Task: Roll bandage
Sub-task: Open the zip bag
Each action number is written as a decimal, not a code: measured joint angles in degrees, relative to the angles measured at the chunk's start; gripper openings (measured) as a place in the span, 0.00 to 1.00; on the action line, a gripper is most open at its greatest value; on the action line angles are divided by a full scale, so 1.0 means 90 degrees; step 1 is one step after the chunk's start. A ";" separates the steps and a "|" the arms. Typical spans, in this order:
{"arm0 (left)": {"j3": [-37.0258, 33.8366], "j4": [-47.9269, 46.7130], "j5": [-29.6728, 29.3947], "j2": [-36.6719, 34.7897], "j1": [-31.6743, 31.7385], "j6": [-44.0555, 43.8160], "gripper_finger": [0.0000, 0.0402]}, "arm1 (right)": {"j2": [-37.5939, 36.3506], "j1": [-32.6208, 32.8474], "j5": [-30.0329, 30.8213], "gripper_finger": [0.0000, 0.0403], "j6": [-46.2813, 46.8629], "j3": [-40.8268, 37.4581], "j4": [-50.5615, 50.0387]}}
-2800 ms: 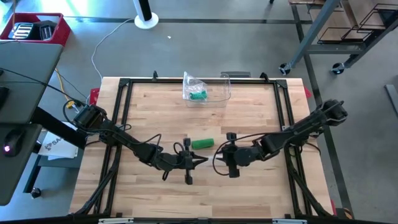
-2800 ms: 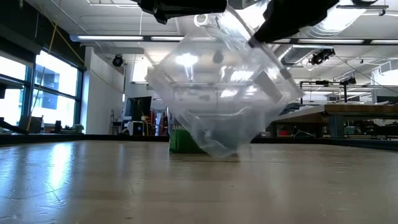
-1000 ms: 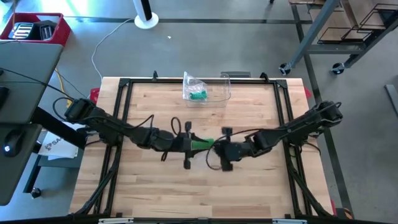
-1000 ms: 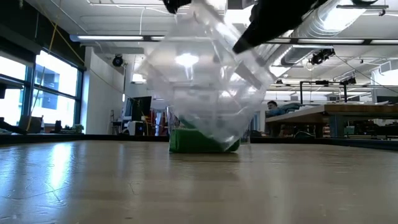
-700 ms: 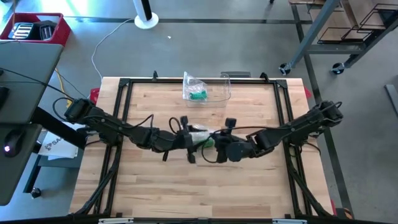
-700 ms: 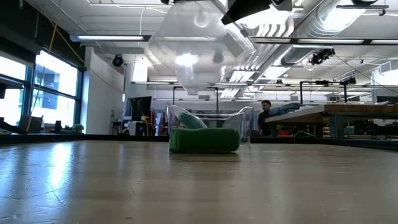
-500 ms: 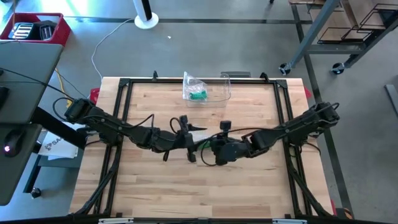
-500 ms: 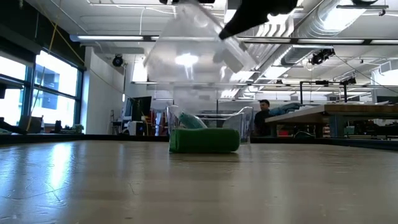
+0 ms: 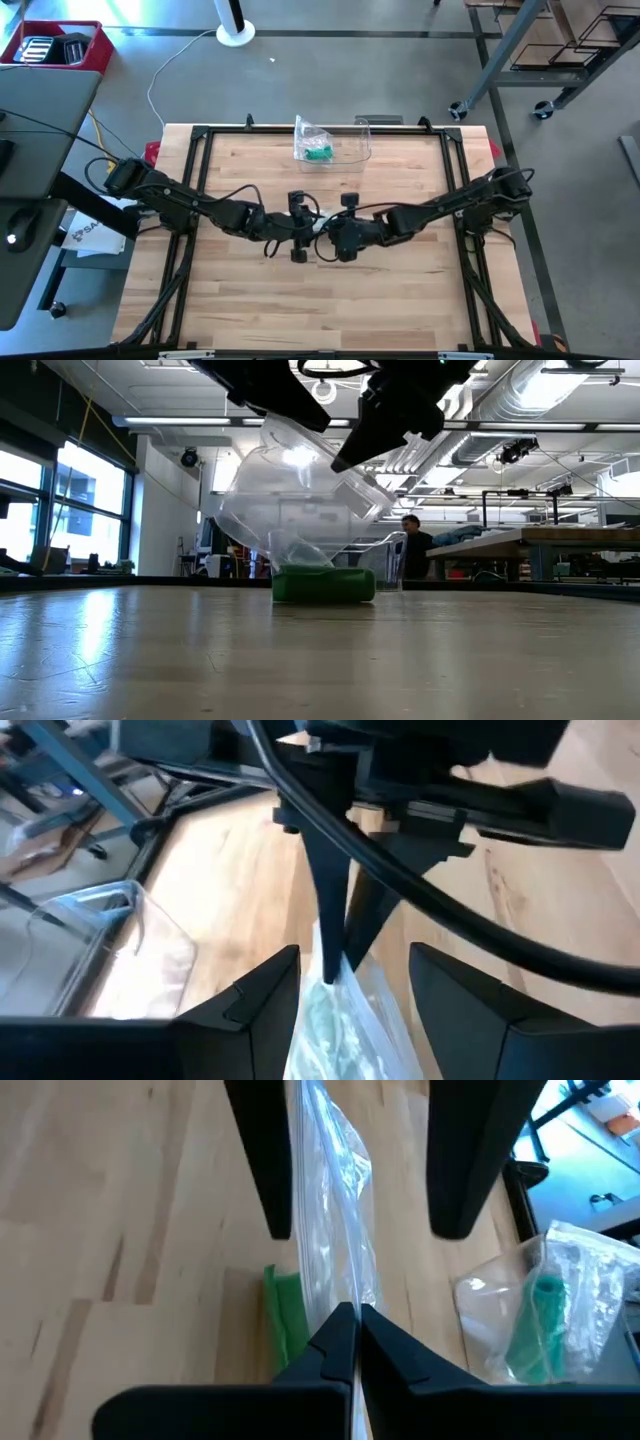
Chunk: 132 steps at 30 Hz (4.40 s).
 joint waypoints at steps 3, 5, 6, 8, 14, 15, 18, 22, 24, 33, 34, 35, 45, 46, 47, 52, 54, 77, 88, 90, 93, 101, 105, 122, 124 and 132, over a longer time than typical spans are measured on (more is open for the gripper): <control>0.0000 -0.0022 0.0068 0.0000 0.0031 0.0011 0.43 | 0.0000 -0.0073 -0.0201 0.00 0.0000 0.0000 0.0052; 0.0000 -0.0003 0.0069 0.0000 0.0057 0.0078 0.41 | 0.0000 -0.0094 -0.0280 0.00 0.0000 0.0000 0.0051; 0.0000 -0.0012 0.0068 0.0000 0.0079 0.0094 0.39 | 0.0002 -0.0094 -0.0296 0.00 0.0000 0.0000 0.0051; 0.0000 -0.0070 0.0070 0.0000 0.0138 0.0089 0.36 | 0.0002 -0.0094 -0.0302 0.00 -0.0002 0.0000 0.0051; 0.0000 -0.0409 0.0545 0.0000 0.0320 -0.0040 0.25 | 0.0002 -0.0091 -0.0308 0.00 -0.0006 -0.0002 0.0078; 0.0000 -0.0438 0.0667 0.0000 0.0346 -0.0092 0.24 | 0.0002 -0.0091 -0.0309 0.00 -0.0030 -0.0004 0.0088; 0.0000 -0.0554 0.0759 0.0000 0.0415 -0.0200 0.19 | 0.0002 -0.0091 -0.0354 0.00 -0.0246 -0.0006 0.0182; 0.0000 -0.0705 0.0762 0.0000 0.0458 -0.0321 0.14 | 0.0002 -0.0075 -0.0438 0.00 -0.0454 -0.0007 0.0323; 0.0000 -0.0831 0.0766 0.0000 0.0468 -0.0426 0.10 | 0.0002 -0.0077 -0.0441 0.00 -0.0504 -0.0007 0.0340; -0.0017 -0.1175 0.0794 0.0000 0.0471 -0.1392 0.00 | 0.0002 -0.0052 -0.0330 0.05 -0.0993 -0.0007 0.0313; -0.0044 -0.1181 0.0704 0.0000 0.0471 -0.1584 0.00 | -0.0016 -0.0029 -0.0216 0.07 -0.1015 -0.0007 0.0272; -0.0100 -0.1171 0.0544 0.0000 0.0445 -0.1786 0.00 | -0.0044 -0.0001 -0.0084 0.11 -0.1000 -0.0010 0.0237; -0.0689 0.0311 -0.1076 -0.0012 -0.0079 -0.2944 0.00 | -0.0187 0.0404 -0.0595 0.41 -0.1139 -0.0010 0.0438; -0.0726 0.0542 -0.1073 -0.0012 -0.0129 -0.2929 0.00 | -0.0135 0.0416 -0.0514 0.42 -0.1167 -0.0010 0.0459; -0.0771 0.0755 -0.1076 -0.0012 -0.0177 -0.2921 0.00 | -0.0083 0.0409 -0.0402 0.42 -0.1188 -0.0010 0.0477; -0.0984 0.1437 -0.1093 -0.0012 -0.0355 -0.2992 0.00 | 0.0092 0.0406 0.0278 0.42 -0.1347 -0.0010 0.0765; -0.1062 0.1445 -0.1091 -0.0019 -0.0355 -0.3103 0.00 | 0.0092 0.0477 0.0262 0.42 -0.1533 -0.0010 0.0816; -0.1154 0.2183 -0.1663 -0.0019 -0.0367 -0.2728 0.00 | 0.0078 0.0232 -0.1683 0.20 -0.0998 -0.0007 0.0336; -0.1154 0.2011 -0.1482 -0.0019 -0.0384 -0.3107 0.00 | 0.0078 0.0565 0.0056 0.13 -0.1961 -0.0007 0.0916; -0.1154 0.2004 -0.1419 -0.0019 -0.0384 -0.3161 0.00 | 0.0078 0.0598 0.0327 0.20 -0.2002 -0.0007 0.1041; -0.1154 0.2026 -0.1381 -0.0019 -0.0404 -0.3190 0.00 | 0.0078 0.0527 0.0889 0.32 -0.1960 -0.0005 0.1018; -0.1154 0.2344 -0.1292 -0.0019 -0.0505 -0.3154 0.00 | 0.0073 0.0180 0.0375 0.37 -0.1315 -0.0001 0.0522; -0.1154 0.2404 -0.1283 -0.0019 -0.0505 -0.3129 0.00 | 0.0068 0.0120 0.0247 0.25 -0.1132 0.0002 0.0480; -0.1140 0.2426 -0.0640 -0.0208 -0.0309 -0.2445 0.21 | 0.0083 0.0179 -0.0861 0.00 -0.1678 -0.0005 0.0138; -0.1139 0.2345 -0.0110 -0.0267 -0.0186 -0.2178 0.26 | 0.0083 0.0169 -0.1067 0.00 -0.1897 -0.0005 0.0129; -0.0521 0.0882 0.0641 -0.0379 0.0185 -0.0673 0.31 | 0.0083 -0.0083 -0.1192 0.00 -0.2319 0.0504 -0.0358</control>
